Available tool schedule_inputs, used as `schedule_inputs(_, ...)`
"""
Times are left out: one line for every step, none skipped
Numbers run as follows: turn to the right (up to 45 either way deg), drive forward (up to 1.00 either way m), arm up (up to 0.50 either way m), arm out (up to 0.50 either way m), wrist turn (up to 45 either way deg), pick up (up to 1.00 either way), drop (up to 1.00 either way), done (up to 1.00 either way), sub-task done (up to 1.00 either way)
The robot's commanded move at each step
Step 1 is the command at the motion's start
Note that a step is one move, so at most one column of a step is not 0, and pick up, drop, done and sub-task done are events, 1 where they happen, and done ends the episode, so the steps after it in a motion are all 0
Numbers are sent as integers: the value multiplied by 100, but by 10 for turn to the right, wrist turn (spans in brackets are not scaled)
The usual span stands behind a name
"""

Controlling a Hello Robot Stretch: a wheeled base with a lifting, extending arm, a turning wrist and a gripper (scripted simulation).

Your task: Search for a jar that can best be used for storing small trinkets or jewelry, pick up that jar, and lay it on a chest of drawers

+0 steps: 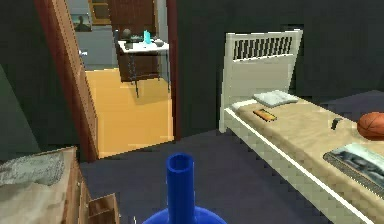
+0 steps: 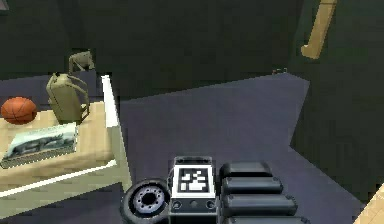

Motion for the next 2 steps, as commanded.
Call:
schedule_inputs(-30,0,0,0,0,0,0,0,0)
schedule_inputs(0,45,0,0,0,0,0,0,0)
